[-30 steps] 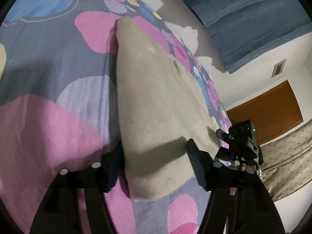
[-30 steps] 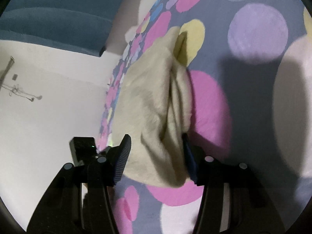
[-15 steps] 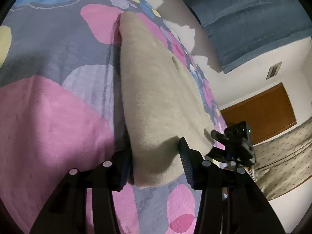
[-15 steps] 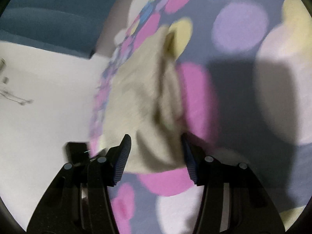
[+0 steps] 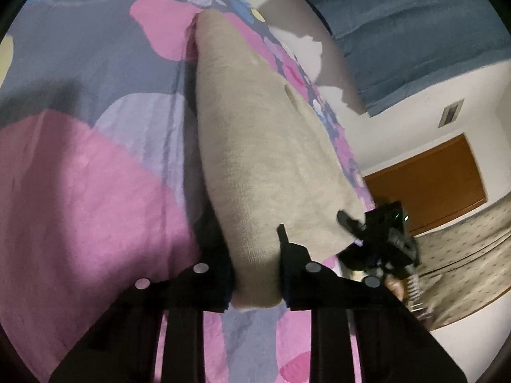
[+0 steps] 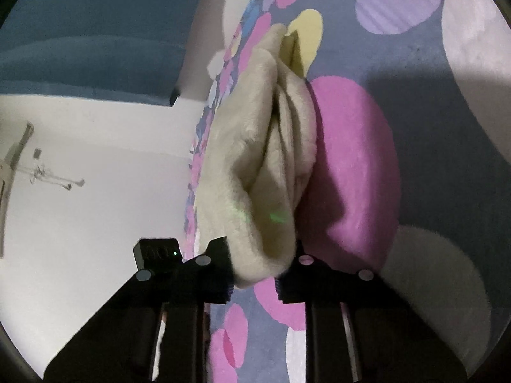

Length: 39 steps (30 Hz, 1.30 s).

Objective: Fold small clothes
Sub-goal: 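Regrasp the folded sweater bundle with both grippers, then hold the beige sweater bundle end with both grippers and press it flat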

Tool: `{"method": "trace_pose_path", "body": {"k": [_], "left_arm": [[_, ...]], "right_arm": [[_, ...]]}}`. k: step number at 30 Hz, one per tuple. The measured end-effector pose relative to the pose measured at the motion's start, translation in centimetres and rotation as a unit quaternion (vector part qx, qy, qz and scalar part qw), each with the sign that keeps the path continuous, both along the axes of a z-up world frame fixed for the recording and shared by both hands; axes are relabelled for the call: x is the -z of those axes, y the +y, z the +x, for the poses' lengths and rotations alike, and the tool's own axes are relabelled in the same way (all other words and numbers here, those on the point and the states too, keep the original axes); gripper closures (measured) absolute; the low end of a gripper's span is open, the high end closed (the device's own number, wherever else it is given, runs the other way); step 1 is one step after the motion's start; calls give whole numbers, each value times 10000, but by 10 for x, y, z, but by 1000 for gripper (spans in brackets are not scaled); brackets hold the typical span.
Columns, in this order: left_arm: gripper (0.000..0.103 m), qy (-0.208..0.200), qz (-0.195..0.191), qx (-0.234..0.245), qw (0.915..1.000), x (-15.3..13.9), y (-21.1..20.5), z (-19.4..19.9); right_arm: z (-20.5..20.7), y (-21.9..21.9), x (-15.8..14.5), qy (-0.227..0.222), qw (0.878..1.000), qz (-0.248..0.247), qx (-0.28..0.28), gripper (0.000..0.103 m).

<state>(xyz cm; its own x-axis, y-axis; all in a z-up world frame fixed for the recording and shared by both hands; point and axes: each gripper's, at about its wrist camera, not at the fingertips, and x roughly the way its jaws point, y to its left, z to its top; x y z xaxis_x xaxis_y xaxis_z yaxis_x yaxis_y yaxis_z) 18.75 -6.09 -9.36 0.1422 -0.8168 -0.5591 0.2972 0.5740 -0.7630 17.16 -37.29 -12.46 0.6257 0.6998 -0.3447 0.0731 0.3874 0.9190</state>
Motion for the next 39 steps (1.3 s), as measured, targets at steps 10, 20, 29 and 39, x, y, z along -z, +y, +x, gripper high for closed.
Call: {"method": "trace_pose_path", "body": {"k": [10, 20, 29, 39], "left_arm": [[82, -252, 238, 52, 9994, -9, -3, -10], [82, -364, 362, 16, 9987, -10, -7, -8], [71, -74, 18, 119, 9999, -1, 2, 3], [70, 152, -328, 259, 9990, 2, 1, 19]], "right_arm": [[-18, 8, -4, -63, 9998, -119, 110, 88], [-20, 13, -8, -119, 9996, -232, 131, 88], [-25, 5, -23, 24, 9967, -762, 289, 71], [11, -16, -19, 294, 9983, -511, -9, 65]]}}
